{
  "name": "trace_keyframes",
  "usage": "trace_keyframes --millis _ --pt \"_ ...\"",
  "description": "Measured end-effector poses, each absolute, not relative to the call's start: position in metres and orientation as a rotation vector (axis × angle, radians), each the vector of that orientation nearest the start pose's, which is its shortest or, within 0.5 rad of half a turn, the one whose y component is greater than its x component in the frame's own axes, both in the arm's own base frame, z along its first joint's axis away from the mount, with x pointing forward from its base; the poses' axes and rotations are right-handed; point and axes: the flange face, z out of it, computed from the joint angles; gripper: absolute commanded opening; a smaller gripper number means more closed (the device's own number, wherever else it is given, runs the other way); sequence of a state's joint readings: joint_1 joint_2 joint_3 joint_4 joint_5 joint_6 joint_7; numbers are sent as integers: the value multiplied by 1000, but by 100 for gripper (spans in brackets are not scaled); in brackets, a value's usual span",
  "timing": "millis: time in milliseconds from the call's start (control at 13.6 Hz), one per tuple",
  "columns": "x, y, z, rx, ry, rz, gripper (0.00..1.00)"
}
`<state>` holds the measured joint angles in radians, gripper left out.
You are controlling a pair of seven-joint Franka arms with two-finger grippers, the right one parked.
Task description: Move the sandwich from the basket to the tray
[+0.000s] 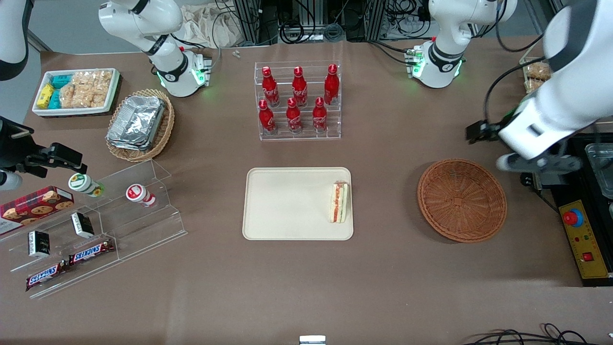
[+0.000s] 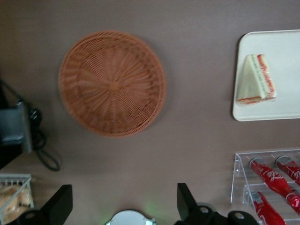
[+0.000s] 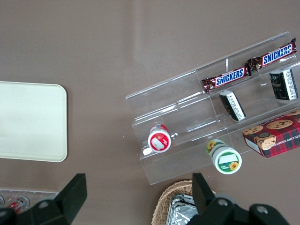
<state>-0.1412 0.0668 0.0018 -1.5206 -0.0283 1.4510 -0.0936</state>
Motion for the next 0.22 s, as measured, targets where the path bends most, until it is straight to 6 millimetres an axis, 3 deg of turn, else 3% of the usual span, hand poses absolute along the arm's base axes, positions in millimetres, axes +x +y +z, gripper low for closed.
trace_keyframes --millis 147,221 --pt "543 -49 608 -3154 70 210 100" --pt "541 -47 608 -3155 72 210 100"
